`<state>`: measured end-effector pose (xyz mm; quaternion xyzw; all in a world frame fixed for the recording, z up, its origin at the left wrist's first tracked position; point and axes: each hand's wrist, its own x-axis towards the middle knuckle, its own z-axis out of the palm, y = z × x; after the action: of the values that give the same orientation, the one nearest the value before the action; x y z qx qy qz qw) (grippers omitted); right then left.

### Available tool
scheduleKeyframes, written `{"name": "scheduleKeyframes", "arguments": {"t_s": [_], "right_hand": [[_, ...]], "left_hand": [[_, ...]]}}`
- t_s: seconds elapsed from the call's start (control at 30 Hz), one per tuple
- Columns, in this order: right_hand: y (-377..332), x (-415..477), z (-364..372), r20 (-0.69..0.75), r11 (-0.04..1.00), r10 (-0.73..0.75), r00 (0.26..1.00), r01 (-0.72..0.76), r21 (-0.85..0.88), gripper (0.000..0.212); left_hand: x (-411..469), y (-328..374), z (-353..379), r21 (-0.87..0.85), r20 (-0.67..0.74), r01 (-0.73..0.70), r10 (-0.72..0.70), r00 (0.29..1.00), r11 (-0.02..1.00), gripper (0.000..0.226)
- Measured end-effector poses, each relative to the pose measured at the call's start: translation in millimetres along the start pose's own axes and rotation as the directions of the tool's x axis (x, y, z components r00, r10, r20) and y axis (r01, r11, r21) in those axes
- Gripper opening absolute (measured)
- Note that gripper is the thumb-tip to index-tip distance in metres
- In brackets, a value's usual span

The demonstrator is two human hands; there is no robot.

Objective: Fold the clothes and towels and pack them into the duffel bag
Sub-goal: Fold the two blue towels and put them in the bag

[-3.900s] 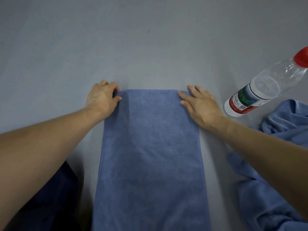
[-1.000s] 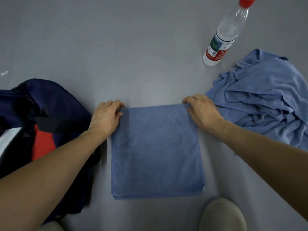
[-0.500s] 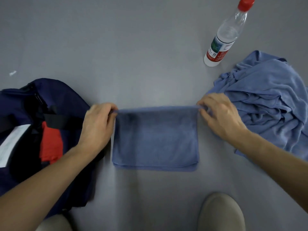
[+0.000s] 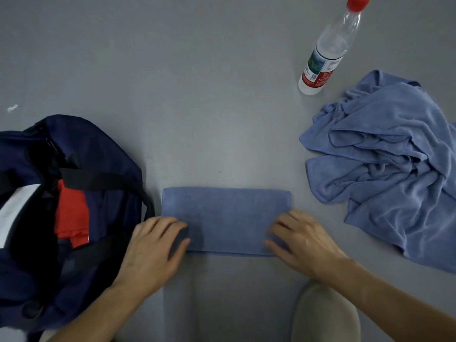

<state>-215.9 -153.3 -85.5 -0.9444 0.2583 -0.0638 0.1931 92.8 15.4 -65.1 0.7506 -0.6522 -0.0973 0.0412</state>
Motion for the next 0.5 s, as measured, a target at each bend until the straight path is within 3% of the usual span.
{"name": "scheduleKeyframes", "arguments": {"t_s": [0.07, 0.13, 0.23, 0.5], "right_hand": [[-8, 20, 6, -0.032, 0.999, -0.029, 0.999, 0.028, -0.037, 0.033], [-10, 37, 22, 0.04, 0.992, -0.045, 0.998, 0.049, -0.114, 0.048], [6, 47, 39, 0.187, 0.977, -0.048, 0.981, 0.085, -0.195, 0.061], [35, 46, 36, 0.262, 0.962, 0.023, 0.965, 0.05, -0.268, 0.067]], "left_hand": [[17, 25, 10, -0.058, -0.01, 0.057, -0.057, 0.998, 0.997, 0.043], [34, 50, 28, -0.107, 0.069, 0.225, -0.219, 0.973, 0.968, 0.058], [53, 70, 60, -0.099, 0.172, 0.495, -0.475, 0.863, 0.863, 0.074], [81, 55, 72, 0.033, 0.06, 0.398, -0.4, 0.915, 0.917, 0.073]]}}
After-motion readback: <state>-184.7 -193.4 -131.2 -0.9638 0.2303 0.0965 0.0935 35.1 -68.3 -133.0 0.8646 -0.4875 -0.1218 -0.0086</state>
